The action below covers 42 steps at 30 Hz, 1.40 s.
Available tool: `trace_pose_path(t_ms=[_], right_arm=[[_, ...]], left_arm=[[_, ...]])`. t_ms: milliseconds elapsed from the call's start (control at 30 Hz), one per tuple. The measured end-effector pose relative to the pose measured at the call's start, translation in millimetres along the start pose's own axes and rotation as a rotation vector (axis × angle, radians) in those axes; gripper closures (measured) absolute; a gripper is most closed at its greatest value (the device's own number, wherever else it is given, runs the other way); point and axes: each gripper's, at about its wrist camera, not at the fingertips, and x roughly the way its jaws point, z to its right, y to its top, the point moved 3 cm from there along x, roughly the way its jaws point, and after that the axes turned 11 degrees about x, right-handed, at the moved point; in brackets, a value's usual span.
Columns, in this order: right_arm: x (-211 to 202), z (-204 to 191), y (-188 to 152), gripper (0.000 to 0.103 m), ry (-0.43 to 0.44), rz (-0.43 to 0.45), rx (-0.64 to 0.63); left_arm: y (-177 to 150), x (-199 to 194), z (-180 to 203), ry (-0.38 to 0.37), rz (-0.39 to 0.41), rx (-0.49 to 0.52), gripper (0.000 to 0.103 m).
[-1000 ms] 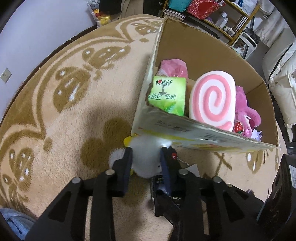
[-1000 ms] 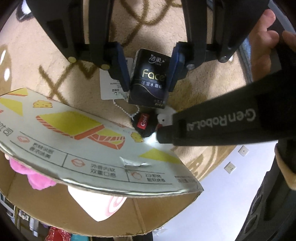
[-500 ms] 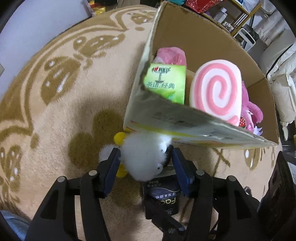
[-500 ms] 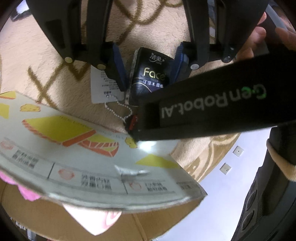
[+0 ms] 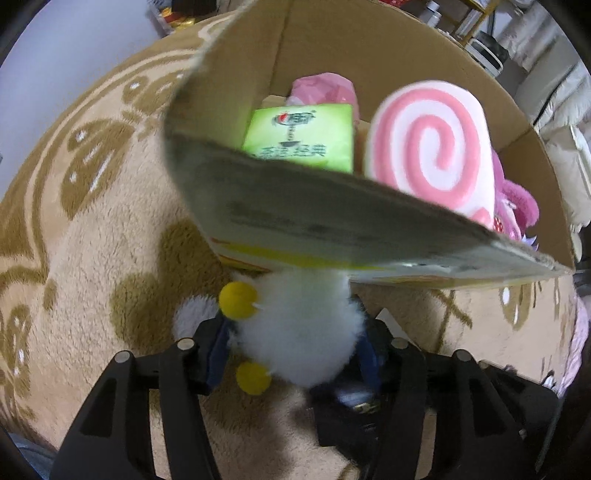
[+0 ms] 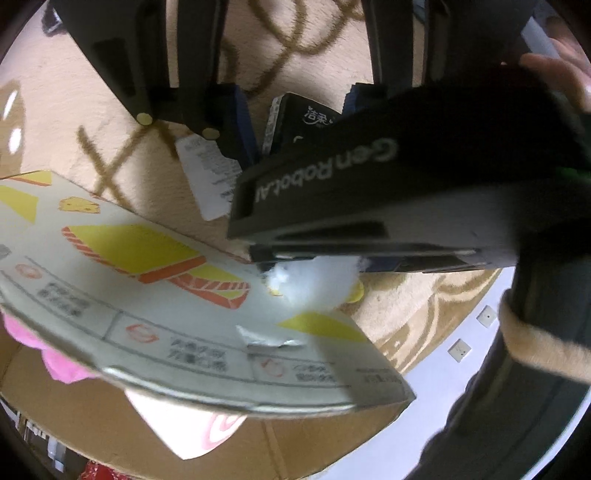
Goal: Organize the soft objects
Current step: 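Grasp the white chick plush with the left tool while the right tool grasps the black tagged item, then lift the chick plush and black tagged item over the box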
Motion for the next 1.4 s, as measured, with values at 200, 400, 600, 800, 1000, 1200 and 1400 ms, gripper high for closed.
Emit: trace_pose_path(t_ms=[200, 400, 600, 800, 1000, 1200, 1400], right_arm=[[-8.2, 19.6, 2.6, 0.062, -0.018, 0.001, 0.081], [-16.2, 20.7, 4.0, 0.07, -0.039, 0.025, 0.078], [-38.8, 34.9, -6.1, 0.078, -0.034, 0.046, 0.088], [-50.3, 33.0, -10.5, 0.08, -0.058, 0.085, 0.091], [-75.7, 45.4, -20.2, 0.081, -0.068, 0.126, 0.111], [-101.8, 54.3, -21.4, 0.081, -0.049, 0.205, 0.113], [-116.9, 51.5, -18.2, 0.081, -0.053, 0.24, 0.105]], left_arm=[[-1.1, -2.9, 25.2, -0.006, -0.026, 0.094, 0.073], [-3.5, -15.4, 25.9, 0.039, -0.001, 0.069, 0.073], [-11.2, -25.3, 13.9, 0.084, 0.017, 0.0, 0.073], [-21.7, -50.6, 11.5, 0.151, 0.046, 0.01, 0.073], [-26.5, -81.1, 9.4, 0.214, 0.091, 0.034, 0.073], [-24.3, -93.6, 6.1, 0.273, 0.116, 0.027, 0.073], [-25.9, -110.9, 12.5, 0.305, 0.163, 0.047, 0.073]])
